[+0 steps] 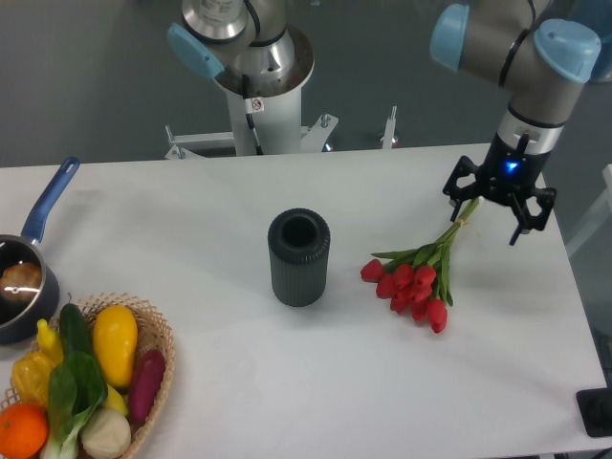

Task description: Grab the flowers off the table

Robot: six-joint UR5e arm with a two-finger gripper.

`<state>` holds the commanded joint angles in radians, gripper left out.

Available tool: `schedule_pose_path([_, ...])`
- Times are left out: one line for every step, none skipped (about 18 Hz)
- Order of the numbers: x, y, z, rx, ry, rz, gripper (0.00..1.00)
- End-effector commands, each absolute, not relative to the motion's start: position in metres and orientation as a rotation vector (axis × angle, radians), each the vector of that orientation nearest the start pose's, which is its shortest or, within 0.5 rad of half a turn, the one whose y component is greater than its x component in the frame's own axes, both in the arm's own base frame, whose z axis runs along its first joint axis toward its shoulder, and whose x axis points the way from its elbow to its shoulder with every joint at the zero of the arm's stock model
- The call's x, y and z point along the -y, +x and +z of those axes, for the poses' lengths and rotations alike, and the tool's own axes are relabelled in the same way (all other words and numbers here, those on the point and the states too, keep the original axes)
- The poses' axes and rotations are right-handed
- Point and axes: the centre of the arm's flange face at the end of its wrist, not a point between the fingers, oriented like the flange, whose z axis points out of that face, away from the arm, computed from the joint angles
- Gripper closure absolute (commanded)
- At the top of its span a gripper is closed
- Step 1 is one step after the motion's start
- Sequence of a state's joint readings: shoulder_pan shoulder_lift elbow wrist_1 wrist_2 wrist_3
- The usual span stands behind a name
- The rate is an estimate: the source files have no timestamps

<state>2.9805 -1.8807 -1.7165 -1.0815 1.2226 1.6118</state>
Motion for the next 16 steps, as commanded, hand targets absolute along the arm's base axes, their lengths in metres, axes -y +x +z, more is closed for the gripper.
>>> schedule_pose_path([-0.259, -0.549, 0.303, -0.310, -2.777, 0.013, 0.00])
schedule_pose_path([-0.261, -0.548, 0.300, -0.320, -2.777, 0.004, 0.00])
schedule_pose_path([-0.264, -0.546, 0.295, -0.328, -2.782, -0.011, 0.00])
schedule_pose_path([-0.265, -0.547, 0.285, -0.340, -2.798, -0.032, 0.00])
schedule_pose_path([-0.264, -0.548, 0.280, -0.370, -2.825, -0.036, 0.00])
schedule_pose_path([-0.269, -0.545, 0.275, -0.442, -2.842, -0.036, 0.00])
schedule_pose_path([-0.275, -0.542, 0.272, -0.494, -2.849, -0.043, 0.00])
schedule_pose_path([-0.277, -0.540, 0.269, -0.503, -2.850, -0.053, 0.00])
schedule_pose_path([-0.279, -0.537, 0.262, -0.514, -2.848, -0.070, 0.00])
schedule_pose_path([-0.284, -0.534, 0.257, -0.532, -2.846, -0.084, 0.00])
schedule_pose_path([-0.290, -0.530, 0.254, -0.546, -2.844, -0.097, 0.00])
schedule_pose_path([-0.293, -0.528, 0.249, -0.552, -2.844, -0.110, 0.00])
schedule_pose_path([-0.294, -0.527, 0.246, -0.555, -2.842, -0.119, 0.00])
schedule_pose_path([-0.295, -0.526, 0.244, -0.559, -2.843, -0.126, 0.00])
schedule_pose_path([-0.294, -0.523, 0.241, -0.557, -2.843, -0.137, 0.00])
schedule_pose_path([-0.294, -0.522, 0.239, -0.559, -2.843, -0.141, 0.00])
